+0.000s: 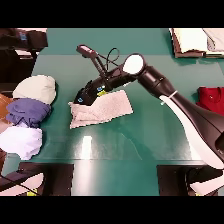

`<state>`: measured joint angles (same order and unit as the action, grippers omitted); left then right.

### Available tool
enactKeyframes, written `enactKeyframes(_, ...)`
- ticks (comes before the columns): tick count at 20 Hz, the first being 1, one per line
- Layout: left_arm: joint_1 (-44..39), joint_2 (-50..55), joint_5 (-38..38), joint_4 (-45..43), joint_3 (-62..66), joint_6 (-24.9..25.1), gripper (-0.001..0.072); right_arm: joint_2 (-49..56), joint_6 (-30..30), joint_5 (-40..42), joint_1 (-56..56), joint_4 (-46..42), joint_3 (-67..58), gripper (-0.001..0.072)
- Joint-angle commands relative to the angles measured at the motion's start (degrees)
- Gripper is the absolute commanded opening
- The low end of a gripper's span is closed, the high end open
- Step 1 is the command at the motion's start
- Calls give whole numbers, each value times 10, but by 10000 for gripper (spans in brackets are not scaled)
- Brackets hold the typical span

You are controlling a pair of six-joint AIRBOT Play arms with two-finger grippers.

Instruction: Fold the shirts.

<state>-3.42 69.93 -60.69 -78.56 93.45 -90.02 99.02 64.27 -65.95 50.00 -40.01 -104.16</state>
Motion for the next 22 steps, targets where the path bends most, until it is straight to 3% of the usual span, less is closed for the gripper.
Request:
enactKeyframes(1,19,-22,-26,-9,0,0,24,6,41,-61,-38,-71,7,502)
enactKeyframes(6,19,-22,-37,-7,-1,0,24,-74,94,-49,-222,-97,198,508)
enactKeyframes(10,16,-22,-28,6,-1,3,24,-55,114,-46,-326,-74,273,536)
enactKeyframes(16,16,-22,-17,8,-1,35,24,30,113,-8,-315,28,276,533)
enactKeyframes(22,16,-14,-18,45,-6,35,24,99,113,-5,-246,40,213,506)
